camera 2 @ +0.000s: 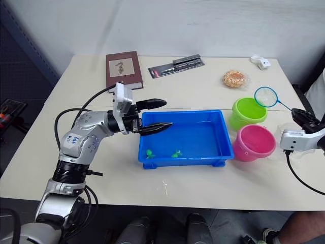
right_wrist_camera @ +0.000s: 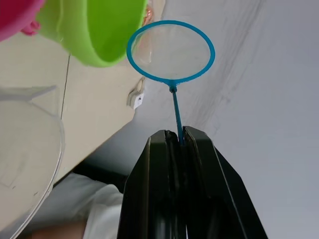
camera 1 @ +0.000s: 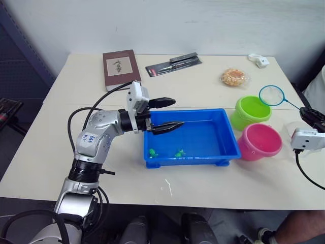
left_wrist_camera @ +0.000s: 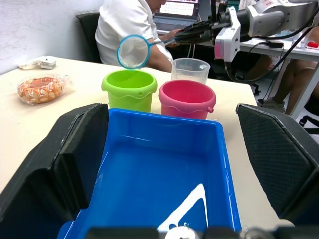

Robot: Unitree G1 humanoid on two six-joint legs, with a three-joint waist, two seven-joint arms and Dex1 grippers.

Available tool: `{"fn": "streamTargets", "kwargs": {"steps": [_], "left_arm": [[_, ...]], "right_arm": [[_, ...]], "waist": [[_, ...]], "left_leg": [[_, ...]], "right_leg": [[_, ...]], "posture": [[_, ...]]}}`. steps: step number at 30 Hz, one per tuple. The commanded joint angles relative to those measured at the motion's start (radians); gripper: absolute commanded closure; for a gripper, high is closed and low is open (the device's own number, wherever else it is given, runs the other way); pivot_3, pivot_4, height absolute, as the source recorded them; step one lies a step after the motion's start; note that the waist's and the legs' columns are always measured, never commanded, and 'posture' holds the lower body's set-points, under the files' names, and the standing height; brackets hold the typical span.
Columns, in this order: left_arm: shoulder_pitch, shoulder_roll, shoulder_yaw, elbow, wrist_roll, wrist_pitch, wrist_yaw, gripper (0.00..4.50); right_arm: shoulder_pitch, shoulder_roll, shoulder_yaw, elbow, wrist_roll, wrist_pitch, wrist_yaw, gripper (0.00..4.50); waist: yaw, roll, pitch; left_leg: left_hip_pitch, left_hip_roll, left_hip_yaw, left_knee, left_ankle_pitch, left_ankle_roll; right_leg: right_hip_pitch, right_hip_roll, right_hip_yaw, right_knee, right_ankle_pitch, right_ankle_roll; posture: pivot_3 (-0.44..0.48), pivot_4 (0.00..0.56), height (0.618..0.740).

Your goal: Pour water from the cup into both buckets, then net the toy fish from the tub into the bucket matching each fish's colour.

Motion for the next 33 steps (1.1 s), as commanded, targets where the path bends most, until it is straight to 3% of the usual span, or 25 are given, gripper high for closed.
{"fn": "streamTargets", "kwargs": {"steps": [1,5,8,12,16,25,33], "left_arm": [[0.026,0.075,0.061,-0.021,-0.025,-0.039,-0.074,0.11],[0.072,0.212,0.087,0.004,-0.018,-0.052,-0.186,0.11],[0.097,0.292,0.097,0.015,-0.015,-0.07,-0.256,0.11],[0.138,0.389,0.106,-0.004,-0.026,-0.061,-0.345,0.11],[0.168,0.449,0.088,-0.054,-0.028,-0.033,-0.387,0.11],[0.148,0.482,0.027,-0.1,0.007,0.011,-0.402,0.11],[0.1,0.46,-0.004,-0.097,0.013,0.018,-0.386,0.11]], "right_arm": [[-0.032,0.032,-0.053,-0.146,0.448,0.063,0.337,4.5],[-0.028,0.063,-0.025,-0.412,0.862,0.352,0.693,4.5],[-0.028,0.065,0.026,-0.516,0.913,0.478,0.827,4.5],[-0.069,0.099,0.121,-0.569,0.836,0.569,0.896,4.5],[-0.138,0.143,0.23,-0.498,0.657,0.513,0.936,4.5],[-0.307,0.277,0.369,-0.345,0.485,0.36,1.054,4.5],[-0.429,0.405,0.419,-0.317,0.511,0.449,1.191,4.5]], "waist": [[-0.006,0.0,0.0],[-0.017,0.0,0.0],[-0.014,0.0,0.0],[0.008,0.0,0.0],[0.013,0.0,0.001],[0.002,0.0,0.001],[0.004,0.0,0.001]], "left_leg": [[0.0,0.0,0.0,0.0,0.0,0.0],[0.0,0.003,-0.002,0.0,0.0,-0.001],[0.0,0.002,-0.003,0.001,0.0,0.0],[-0.001,0.001,-0.003,0.002,-0.001,0.001],[-0.003,0.0,-0.004,0.004,-0.002,0.002],[-0.003,0.0,-0.004,0.004,-0.002,0.002],[-0.004,0.0,-0.004,0.004,-0.002,0.001]], "right_leg": [[0.0,0.0,0.0,0.0,0.0,0.0],[0.001,0.002,-0.001,0.0,0.0,0.0],[0.001,0.001,-0.002,0.0,0.0,0.0],[0.001,-0.001,-0.002,0.0,0.0,0.0],[0.0,-0.002,-0.003,0.0,0.0,0.0],[-0.001,-0.001,-0.003,0.001,0.0,0.0],[-0.001,-0.001,-0.003,0.001,0.0,-0.001]], "posture": [[0.0,0.15,0.738],[0.0,0.15,0.738],[0.0,0.15,0.738],[0.0,0.15,0.738],[0.0,0.15,0.738],[0.0,0.15,0.738],[0.0,0.15,0.738]]}}
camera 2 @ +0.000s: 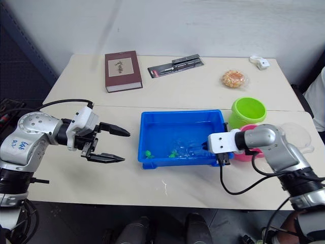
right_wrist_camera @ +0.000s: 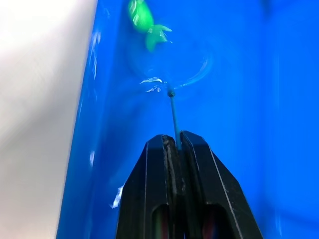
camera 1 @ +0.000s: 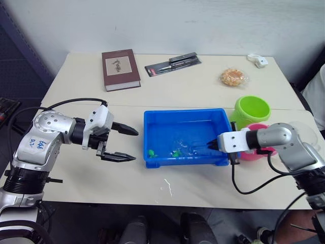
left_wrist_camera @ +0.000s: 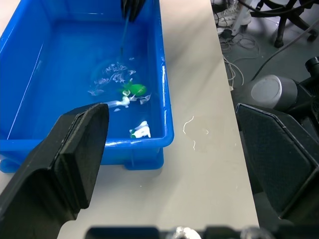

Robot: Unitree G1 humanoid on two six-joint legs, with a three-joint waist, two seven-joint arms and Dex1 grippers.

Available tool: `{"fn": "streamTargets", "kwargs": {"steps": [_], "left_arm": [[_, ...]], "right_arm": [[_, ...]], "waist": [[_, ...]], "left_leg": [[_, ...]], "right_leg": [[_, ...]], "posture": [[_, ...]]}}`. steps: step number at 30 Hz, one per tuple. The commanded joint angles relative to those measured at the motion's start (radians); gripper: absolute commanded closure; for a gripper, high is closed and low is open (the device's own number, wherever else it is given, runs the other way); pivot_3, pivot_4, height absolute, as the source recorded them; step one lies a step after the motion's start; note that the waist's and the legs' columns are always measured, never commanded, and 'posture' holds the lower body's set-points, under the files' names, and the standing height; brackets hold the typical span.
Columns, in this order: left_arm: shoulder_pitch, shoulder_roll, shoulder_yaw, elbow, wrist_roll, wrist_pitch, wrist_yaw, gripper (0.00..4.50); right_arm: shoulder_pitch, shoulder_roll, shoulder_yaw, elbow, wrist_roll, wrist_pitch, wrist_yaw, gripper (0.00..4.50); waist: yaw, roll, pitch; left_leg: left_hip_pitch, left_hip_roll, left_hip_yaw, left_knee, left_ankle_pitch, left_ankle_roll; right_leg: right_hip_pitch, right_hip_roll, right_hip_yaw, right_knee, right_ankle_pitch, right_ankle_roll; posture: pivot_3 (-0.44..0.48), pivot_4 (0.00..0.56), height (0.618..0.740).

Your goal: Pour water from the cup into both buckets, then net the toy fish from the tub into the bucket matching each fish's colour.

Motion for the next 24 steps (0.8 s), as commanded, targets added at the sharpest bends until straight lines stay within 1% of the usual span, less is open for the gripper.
{"fn": "streamTargets", "kwargs": {"steps": [1,7,9,15,18,21,23,24], "left_arm": [[-0.022,-0.003,0.003,-0.013,0.008,-0.004,0.007,0.11],[-0.016,0.005,0.02,0.008,0.025,-0.022,0.024,0.11],[-0.006,0.01,0.027,0.015,0.029,-0.03,0.027,0.11],[0.007,0.0,0.048,0.025,0.026,-0.046,0.051,0.11],[0.007,-0.017,0.058,0.023,0.012,-0.047,0.068,0.11],[0.004,-0.056,0.081,0.006,-0.018,-0.029,0.106,0.11],[-0.001,-0.091,0.098,-0.006,-0.044,-0.01,0.14,0.11],[-0.003,-0.107,0.103,-0.01,-0.05,-0.007,0.156,0.11]], "right_arm": [[-0.036,0.02,-0.025,-0.02,0.058,0.072,0.06,4.5],[-0.054,0.019,-0.076,-0.013,0.134,0.174,0.135,4.5],[-0.057,0.018,-0.107,-0.02,0.183,0.235,0.157,4.5],[-0.054,-0.002,-0.181,-0.004,0.244,0.331,0.18,4.5],[-0.046,-0.016,-0.215,0.015,0.252,0.35,0.173,4.5],[-0.01,-0.04,-0.271,0.018,0.258,0.352,0.144,4.5],[0.025,-0.044,-0.331,0.002,0.248,0.339,0.073,4.5],[0.043,-0.048,-0.361,-0.012,0.256,0.366,0.045,4.5]], "waist": [[0.003,0.0,0.0],[0.003,0.0,0.0],[0.003,0.0,0.0],[0.003,0.0,0.0],[0.004,0.0,0.0],[0.006,0.0,0.0],[0.009,0.0,0.0],[0.008,0.0,0.0]], "left_leg": [[0.0,0.0,0.0,0.0,0.0,0.0],[-0.001,0.0,-0.002,0.001,0.0,0.0],[-0.001,0.0,-0.002,0.001,0.0,0.0],[-0.001,0.0,-0.002,0.001,0.0,0.0],[-0.001,0.0,-0.002,0.001,0.0,0.0],[-0.001,-0.001,-0.002,0.001,0.0,0.0],[-0.001,-0.001,-0.002,0.002,0.0,0.0],[-0.001,-0.001,-0.003,0.002,0.0,0.0]], "right_leg": [[0.0,0.0,0.0,0.0,0.0,0.0],[0.001,0.0,-0.002,0.0,0.0,0.0],[0.001,0.0,-0.002,0.0,0.0,0.0],[0.001,0.0,-0.002,0.0,0.0,0.0],[0.001,-0.001,-0.002,0.0,0.0,0.0],[0.001,-0.001,-0.002,0.0,0.0,0.0],[0.001,-0.001,-0.002,0.0,0.0,0.0],[0.001,-0.001,-0.003,0.0,0.0,0.0]], "posture": [[0.0,0.15,0.738],[0.0,0.15,0.738],[0.0,0.15,0.738],[0.0,0.15,0.738],[0.0,0.15,0.738],[0.0,0.15,0.738],[0.0,0.15,0.738],[0.0,0.15,0.738]]}}
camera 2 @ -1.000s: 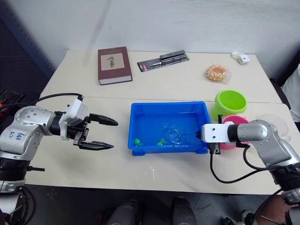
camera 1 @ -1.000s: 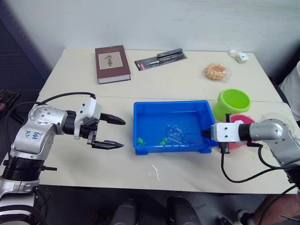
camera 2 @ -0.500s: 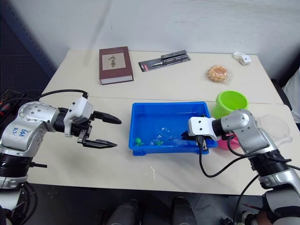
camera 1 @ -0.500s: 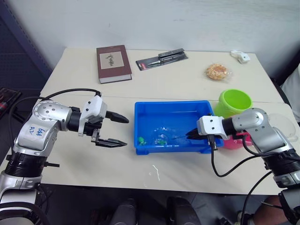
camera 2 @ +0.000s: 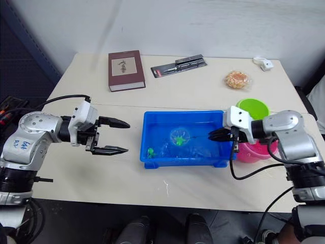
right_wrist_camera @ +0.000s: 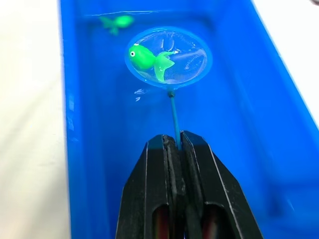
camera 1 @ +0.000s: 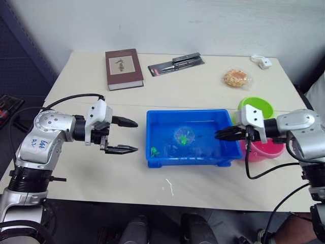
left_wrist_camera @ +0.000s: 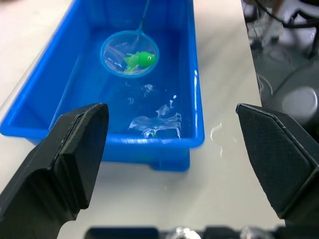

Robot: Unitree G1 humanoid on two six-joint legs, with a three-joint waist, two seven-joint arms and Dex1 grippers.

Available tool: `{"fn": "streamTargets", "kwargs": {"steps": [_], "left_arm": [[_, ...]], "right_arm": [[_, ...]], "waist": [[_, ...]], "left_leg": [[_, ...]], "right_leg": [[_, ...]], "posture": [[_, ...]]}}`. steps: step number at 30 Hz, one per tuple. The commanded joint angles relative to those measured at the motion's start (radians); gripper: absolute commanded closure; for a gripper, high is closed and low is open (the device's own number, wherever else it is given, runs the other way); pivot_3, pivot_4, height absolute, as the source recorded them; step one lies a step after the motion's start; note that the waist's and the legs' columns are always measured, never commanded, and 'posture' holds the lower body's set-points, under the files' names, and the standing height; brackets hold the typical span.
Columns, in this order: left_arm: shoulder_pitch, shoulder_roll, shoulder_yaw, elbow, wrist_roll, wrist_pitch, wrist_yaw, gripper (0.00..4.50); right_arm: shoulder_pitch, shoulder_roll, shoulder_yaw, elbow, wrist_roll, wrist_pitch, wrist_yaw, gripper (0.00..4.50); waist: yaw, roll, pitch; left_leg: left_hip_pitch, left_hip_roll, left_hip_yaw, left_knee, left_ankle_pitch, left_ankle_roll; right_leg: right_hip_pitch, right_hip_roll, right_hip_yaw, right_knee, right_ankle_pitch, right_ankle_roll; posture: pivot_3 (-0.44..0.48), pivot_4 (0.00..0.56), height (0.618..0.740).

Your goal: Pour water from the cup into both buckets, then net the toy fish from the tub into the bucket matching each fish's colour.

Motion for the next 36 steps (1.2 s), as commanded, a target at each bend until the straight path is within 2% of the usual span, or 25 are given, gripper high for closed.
{"fn": "streamTargets", "kwargs": {"steps": [1,5,11,15,18,22,27,36], "left_arm": [[-0.012,-0.037,0.045,-0.045,-0.041,0.012,0.055,0.11],[-0.043,-0.086,0.049,-0.014,-0.03,-0.008,0.105,0.11],[-0.102,-0.189,0.025,-0.017,-0.081,0.073,0.156,0.11],[-0.111,-0.24,0.023,-0.02,-0.093,0.098,0.185,0.11],[-0.112,-0.294,0.001,-0.015,-0.061,0.068,0.224,0.11],[-0.102,-0.333,-0.016,-0.02,-0.042,0.05,0.254,0.11],[-0.115,-0.36,-0.019,-0.005,-0.031,0.028,0.279,0.11],[-0.105,-0.395,-0.028,-0.012,-0.016,0.011,0.322,0.11]], "right_arm": [[0.046,-0.025,-0.12,-0.046,0.037,0.032,-0.082,4.5],[0.141,-0.056,-0.233,-0.131,0.112,0.109,-0.098,4.5],[0.282,-0.117,-0.464,-0.244,0.211,0.253,-0.162,4.5],[0.324,-0.154,-0.578,-0.235,0.211,0.295,-0.212,4.5],[0.35,-0.149,-0.635,-0.158,0.133,0.19,-0.294,4.5],[0.379,-0.159,-0.618,-0.031,-0.015,-0.024,-0.401,4.5],[0.41,-0.203,-0.505,0.145,-0.284,-0.357,-0.615,4.5],[0.419,-0.269,-0.349,0.223,-0.643,-0.685,-1.017,4.5]], "waist": [[-0.001,0.0,0.0],[-0.002,0.0,0.0],[0.012,0.0,0.0],[0.011,0.0,0.0],[0.016,0.0,0.0],[0.018,0.0,0.0],[0.017,0.0,0.0],[-0.003,0.001,-0.001]], "left_leg": [[0.0,0.0,0.0,0.0,0.0,0.0],[0.0,0.0,0.0,0.0,0.0,0.0],[0.0,0.0,0.0,0.001,0.0,0.0],[0.0,0.0,0.0,0.001,0.0,0.0],[0.0,0.0,0.0,0.001,0.0,0.0],[0.0,-0.001,0.002,0.001,0.0,0.0],[0.001,-0.001,0.003,0.0,0.0,0.0],[0.002,0.0,0.004,-0.002,0.0,-0.001]], "right_leg": [[0.0,0.0,0.0,0.0,0.0,0.0],[0.0,0.0,0.0,0.0,0.0,0.0],[0.001,0.0,0.0,0.0,0.0,0.0],[0.001,0.001,0.0,0.001,0.0,0.0],[0.001,0.0,0.0,0.0,0.0,0.0],[0.001,0.0,0.001,0.0,0.0,0.001],[0.0,0.001,0.003,0.0,0.0,0.001],[0.0,0.001,0.004,0.001,0.0,0.001]], "posture": [[0.0,0.15,0.738],[0.0,0.15,0.738],[0.0,0.15,0.738],[0.0,0.15,0.738],[0.0,0.15,0.738],[0.0,0.15,0.738],[0.0,0.15,0.738],[0.0,0.15,0.738]]}}
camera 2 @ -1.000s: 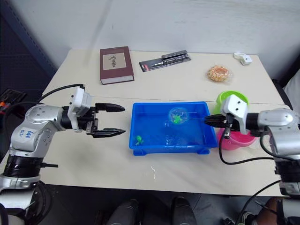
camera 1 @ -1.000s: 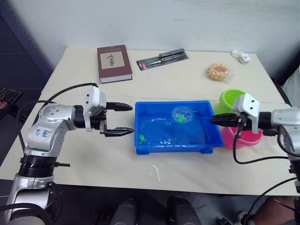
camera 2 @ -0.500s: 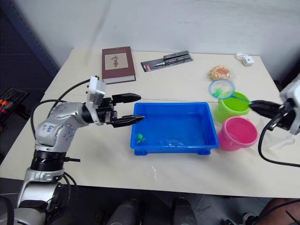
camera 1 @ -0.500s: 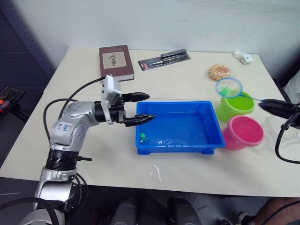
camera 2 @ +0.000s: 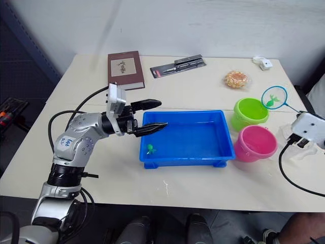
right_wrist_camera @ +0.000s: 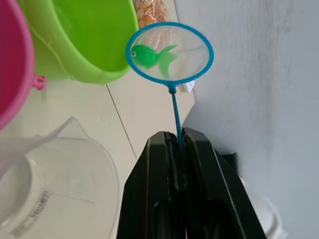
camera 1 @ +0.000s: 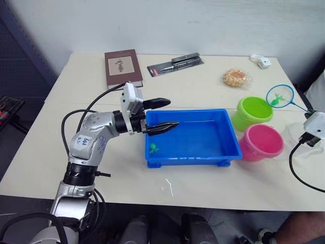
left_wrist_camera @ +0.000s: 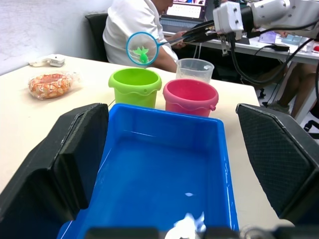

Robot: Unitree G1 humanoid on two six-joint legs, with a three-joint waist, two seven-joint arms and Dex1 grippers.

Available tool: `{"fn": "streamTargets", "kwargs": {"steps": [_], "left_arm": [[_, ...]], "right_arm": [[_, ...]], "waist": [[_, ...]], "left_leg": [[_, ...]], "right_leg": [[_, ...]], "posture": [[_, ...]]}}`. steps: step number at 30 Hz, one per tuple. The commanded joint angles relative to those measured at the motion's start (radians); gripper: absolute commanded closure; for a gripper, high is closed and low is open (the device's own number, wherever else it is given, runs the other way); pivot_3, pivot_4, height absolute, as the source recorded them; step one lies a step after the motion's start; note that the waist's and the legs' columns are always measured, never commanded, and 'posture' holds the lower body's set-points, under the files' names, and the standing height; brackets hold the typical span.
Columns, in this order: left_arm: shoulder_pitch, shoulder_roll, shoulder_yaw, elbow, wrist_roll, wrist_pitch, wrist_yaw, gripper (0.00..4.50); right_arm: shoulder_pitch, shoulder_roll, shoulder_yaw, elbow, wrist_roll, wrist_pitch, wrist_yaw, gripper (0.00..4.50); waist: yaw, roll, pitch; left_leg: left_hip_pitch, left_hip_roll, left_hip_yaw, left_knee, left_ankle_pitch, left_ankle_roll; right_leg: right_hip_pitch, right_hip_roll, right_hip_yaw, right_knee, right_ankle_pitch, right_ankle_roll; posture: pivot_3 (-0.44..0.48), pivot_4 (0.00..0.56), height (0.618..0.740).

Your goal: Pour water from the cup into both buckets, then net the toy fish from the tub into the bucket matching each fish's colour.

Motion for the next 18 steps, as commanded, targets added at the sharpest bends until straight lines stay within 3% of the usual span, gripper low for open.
{"fn": "streamTargets", "kwargs": {"steps": [1,7,18], "left_arm": [[-0.003,-0.021,-0.003,-0.021,0.005,-0.024,0.024,0.11],[-0.003,-0.038,-0.012,-0.012,0.02,-0.039,0.037,0.11],[0.0,-0.052,-0.023,0.003,0.026,-0.057,0.035,0.11]], "right_arm": [[0.013,-0.055,0.034,-0.008,-0.143,-0.116,-0.159,4.5],[0.035,-0.083,0.096,-0.03,-0.343,-0.135,-0.388,4.5],[0.031,-0.131,0.134,-0.002,-0.434,-0.087,-0.519,4.5]], "waist": [[-0.001,0.0,0.0],[-0.001,0.0,0.0],[-0.001,0.0,0.0]], "left_leg": [[0.0,0.0,0.0,0.0,0.0,0.0],[0.0,0.0,0.0,0.0,0.0,0.0],[0.0,0.0,0.001,0.0,0.0,0.0]], "right_leg": [[0.0,0.0,0.0,0.0,0.0,0.0],[0.0,0.0,0.0,0.0,0.0,0.0],[0.0,0.0,0.001,-0.001,0.0,0.0]], "posture": [[0.0,0.15,0.738],[0.0,0.15,0.738],[0.0,0.15,0.738]]}}
